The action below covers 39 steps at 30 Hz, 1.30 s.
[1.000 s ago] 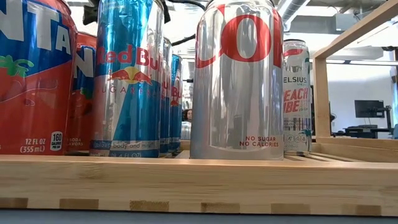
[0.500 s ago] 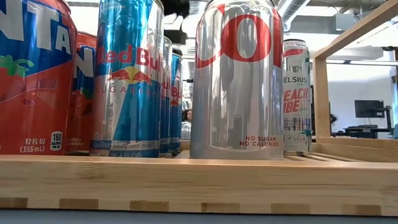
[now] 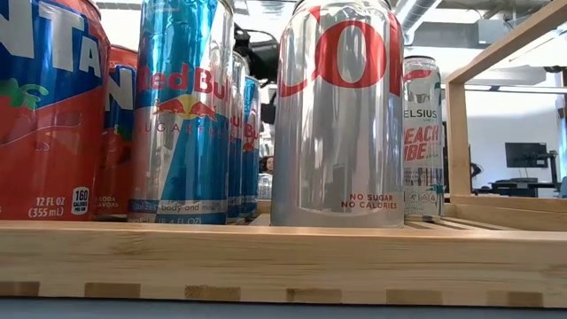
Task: Place canned beverage on shelf
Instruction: Put the white-pink soda can on the shelf aligned with the other white-pink soda can
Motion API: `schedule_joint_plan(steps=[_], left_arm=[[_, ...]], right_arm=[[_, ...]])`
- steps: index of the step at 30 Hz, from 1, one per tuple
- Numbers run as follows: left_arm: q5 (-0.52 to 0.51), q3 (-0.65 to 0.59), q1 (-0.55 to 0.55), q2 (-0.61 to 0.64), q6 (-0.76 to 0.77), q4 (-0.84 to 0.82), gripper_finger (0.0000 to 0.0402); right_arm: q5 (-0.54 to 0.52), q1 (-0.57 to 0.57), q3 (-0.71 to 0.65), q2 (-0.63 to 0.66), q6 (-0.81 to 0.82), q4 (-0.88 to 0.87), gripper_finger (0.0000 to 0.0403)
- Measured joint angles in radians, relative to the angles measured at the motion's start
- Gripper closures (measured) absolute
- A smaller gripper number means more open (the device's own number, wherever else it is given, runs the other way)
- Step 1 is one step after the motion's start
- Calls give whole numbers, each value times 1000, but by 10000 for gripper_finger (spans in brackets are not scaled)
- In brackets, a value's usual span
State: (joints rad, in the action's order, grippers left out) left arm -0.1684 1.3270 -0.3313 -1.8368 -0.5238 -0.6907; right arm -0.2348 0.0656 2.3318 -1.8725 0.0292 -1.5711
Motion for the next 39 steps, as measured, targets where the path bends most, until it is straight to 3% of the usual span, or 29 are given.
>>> schedule_joint_plan(steps=[10, 18, 23, 31, 34, 39], left_arm=[[60, -1, -33, -88, -8, -4, 77], [109, -1, -33, -82, 76, 21, 173], [98, -2, -25, -73, 152, 85, 173], [-30, -3, 2, 29, 322, 350, 173], [-54, -53, 36, 67, 361, 541, 173], [-82, -228, 118, 88, 372, 1007, 173]], right_arm=[[0, 30, 0, 0, 23, 0, 143], [-5, 121, 0, 18, 80, 0, 143], [-131, 216, 0, 46, 158, 0, 143], [-543, 386, 0, 116, 423, 0, 143], [-592, 437, 0, 121, 469, -1, 143], [-614, 495, 0, 102, 478, 0, 143]])
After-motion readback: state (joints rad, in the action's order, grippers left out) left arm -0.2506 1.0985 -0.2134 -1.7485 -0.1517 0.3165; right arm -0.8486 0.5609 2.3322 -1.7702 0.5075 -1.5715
